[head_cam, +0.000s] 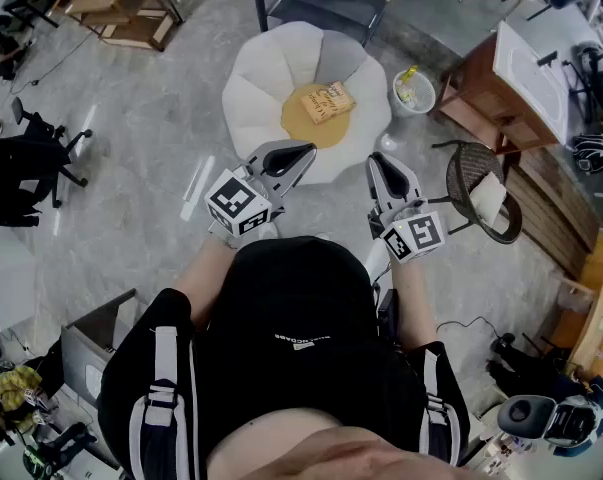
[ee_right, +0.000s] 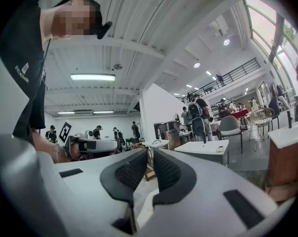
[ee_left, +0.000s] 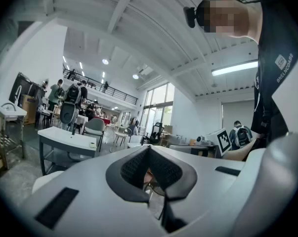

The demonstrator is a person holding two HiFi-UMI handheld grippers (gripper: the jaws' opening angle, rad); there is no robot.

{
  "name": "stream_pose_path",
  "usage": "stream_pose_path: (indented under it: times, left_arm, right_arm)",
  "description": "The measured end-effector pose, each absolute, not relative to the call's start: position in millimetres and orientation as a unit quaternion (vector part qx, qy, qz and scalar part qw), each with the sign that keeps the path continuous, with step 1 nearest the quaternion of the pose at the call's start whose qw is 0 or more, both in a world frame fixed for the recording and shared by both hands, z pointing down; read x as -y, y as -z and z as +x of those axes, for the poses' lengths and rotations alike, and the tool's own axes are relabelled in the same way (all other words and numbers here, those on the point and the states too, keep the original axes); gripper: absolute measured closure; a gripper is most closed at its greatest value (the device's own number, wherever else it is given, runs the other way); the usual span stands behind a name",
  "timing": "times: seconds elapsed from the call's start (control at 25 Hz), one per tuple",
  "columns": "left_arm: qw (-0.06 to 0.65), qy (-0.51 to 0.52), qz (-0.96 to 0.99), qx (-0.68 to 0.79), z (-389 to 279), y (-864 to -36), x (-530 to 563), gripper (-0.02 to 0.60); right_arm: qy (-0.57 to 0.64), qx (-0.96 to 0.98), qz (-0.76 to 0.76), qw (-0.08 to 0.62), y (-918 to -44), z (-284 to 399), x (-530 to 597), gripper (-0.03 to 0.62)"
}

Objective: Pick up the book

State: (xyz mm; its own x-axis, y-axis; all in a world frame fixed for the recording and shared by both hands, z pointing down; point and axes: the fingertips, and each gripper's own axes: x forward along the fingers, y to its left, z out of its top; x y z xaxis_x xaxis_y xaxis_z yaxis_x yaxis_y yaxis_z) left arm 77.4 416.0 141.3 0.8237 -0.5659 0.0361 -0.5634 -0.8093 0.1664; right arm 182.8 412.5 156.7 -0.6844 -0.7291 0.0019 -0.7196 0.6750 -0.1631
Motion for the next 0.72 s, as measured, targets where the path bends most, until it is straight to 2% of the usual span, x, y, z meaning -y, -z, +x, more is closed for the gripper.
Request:
stream_pose_path:
  times: [0.12,0.28,0.72]
  left_arm:
    - [0.092,0.012,0.953,0.288,72.8,-138.5,-419.6,0.568]
    - [0.137,0.069,0.948,0.278,54.4,-132.5,-414.5,0.568]
    - [0.123,0.025,0.943,0.310,3.0,-149.5,-399.0,0.568]
  right_arm:
    - [0.082,-0.916,-0.391,0.027,-157.7,170.6,-413.7,0.540]
    - [0.084,-0.918,-0.388,0.023,-157.5,154.4,-411.2,0.539]
    - [0.093,-0.915,-0.393,0.025,-159.7,109.6,-397.6,0.540]
